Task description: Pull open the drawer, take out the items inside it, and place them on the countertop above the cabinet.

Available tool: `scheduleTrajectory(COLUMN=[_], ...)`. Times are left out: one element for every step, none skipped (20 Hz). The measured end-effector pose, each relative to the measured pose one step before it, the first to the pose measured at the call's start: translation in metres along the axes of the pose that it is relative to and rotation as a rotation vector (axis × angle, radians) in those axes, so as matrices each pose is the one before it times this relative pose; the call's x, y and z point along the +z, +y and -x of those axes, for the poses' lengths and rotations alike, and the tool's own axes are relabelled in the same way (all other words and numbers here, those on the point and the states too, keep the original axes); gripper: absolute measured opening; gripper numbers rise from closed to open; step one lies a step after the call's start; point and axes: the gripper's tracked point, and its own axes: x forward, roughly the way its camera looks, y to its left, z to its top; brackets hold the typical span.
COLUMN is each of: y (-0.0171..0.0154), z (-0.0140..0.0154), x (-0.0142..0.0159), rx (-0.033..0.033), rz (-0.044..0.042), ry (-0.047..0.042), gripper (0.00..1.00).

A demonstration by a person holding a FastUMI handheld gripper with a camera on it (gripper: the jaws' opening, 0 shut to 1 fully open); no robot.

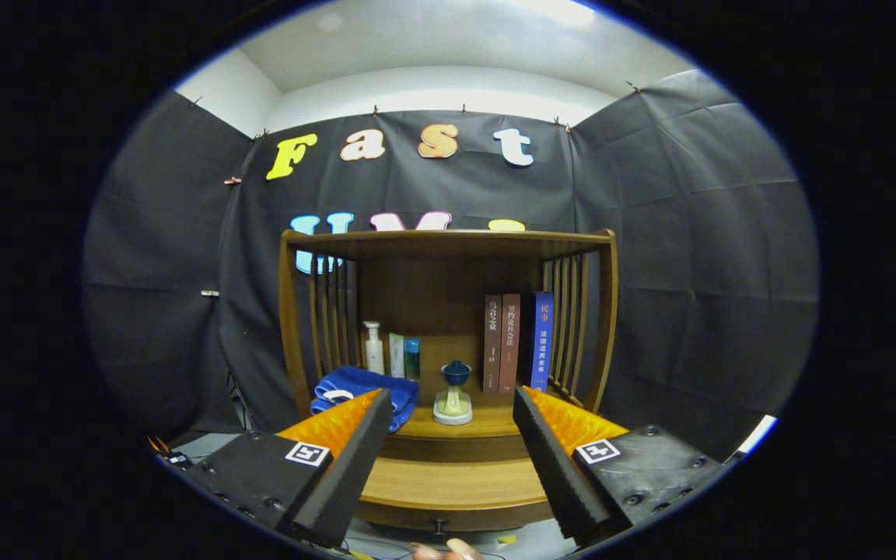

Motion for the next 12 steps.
scheduleTrajectory(y=[0.00134, 0.00079, 0.00043, 0.00089, 0.00100, 0.00219, 0.00067, 0.00114, -0.00038, -0.00020, 0.00027, -0.00013], z=[0.00442, 0.00191, 0.00163, 0.00130, 0.00174, 0.00090, 0.00002, -0.00069, 0.00036, -0.00072, -0.00102, 0.00018], x=[0.00166, 0.00170, 0.00109, 0.00047, -0.00134, 0.00050, -0.00020, 0.00025, 0.00017, -0.00043, 0.00029, 0.00074], rx=[0.00566, 0.00541, 0.00012, 0.00259, 0.00256, 0.00186, 0.00313, 0.00121, -0.00015, 0.00036, 0.00068, -0.00015], rz=[-0.00196, 0.00297, 0.00549, 0.00560, 0.00301, -0.00007, -0.00377, -0.00470, -0.00225, -0.00008, 0.00092, 0.00056], ry=[-0.01116, -0.01325, -0.00999, -0.00230, 0.00529, 0.00580, 0.00264, 0.00139, -0.00002, -0.00125, -0.00125, -0.00032], gripper=[0.99, 0.99, 0.99, 0.99, 0.99, 0.99, 0.99, 0.99, 0.99, 0.99, 0.99, 0.99])
